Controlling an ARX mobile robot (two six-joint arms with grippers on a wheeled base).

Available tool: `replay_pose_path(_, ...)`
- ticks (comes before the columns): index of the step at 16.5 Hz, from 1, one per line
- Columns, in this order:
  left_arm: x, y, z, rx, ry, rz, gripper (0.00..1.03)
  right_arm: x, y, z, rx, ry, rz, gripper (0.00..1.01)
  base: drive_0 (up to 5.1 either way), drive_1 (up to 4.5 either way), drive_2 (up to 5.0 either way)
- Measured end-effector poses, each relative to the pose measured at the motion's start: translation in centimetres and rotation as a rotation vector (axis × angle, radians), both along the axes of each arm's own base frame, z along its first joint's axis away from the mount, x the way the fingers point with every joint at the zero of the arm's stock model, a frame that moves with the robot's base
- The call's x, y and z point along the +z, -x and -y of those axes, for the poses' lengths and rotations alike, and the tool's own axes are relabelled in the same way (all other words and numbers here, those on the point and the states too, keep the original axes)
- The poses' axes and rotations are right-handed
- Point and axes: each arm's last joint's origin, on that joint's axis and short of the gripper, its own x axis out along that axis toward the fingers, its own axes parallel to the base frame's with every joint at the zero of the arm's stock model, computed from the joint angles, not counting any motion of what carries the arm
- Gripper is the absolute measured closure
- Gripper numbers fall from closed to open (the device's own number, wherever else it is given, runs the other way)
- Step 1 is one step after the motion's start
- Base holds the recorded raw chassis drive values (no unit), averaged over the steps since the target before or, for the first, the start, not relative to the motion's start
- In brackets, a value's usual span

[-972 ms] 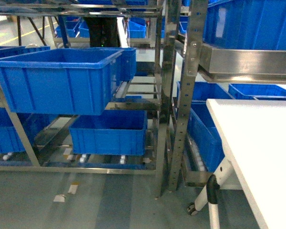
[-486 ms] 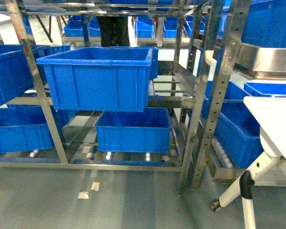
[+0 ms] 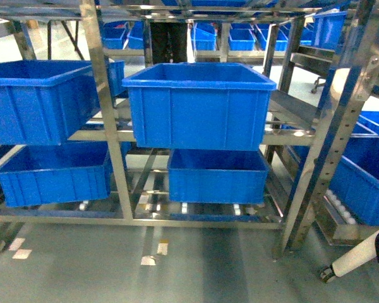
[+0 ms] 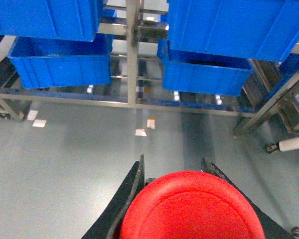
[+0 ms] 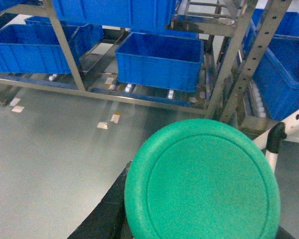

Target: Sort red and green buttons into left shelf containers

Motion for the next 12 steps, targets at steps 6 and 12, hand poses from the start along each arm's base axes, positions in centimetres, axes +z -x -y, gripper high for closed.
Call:
replay_pose_path(6,0.01,0.00,0.01,0.000,0.000,0.001,0.75,-0.01,0.00,0.00,0.000,0.000,-0.001,0.67,-5.0,2.43,2.4)
replay_pose_path(12,-0.03,-0.02,-0.17,0.016,-0.004,0.000,0.75,-0.02,0.01,-0.02,0.005,-0.002,-0.002,0.67,-0.8,0.39,0.4)
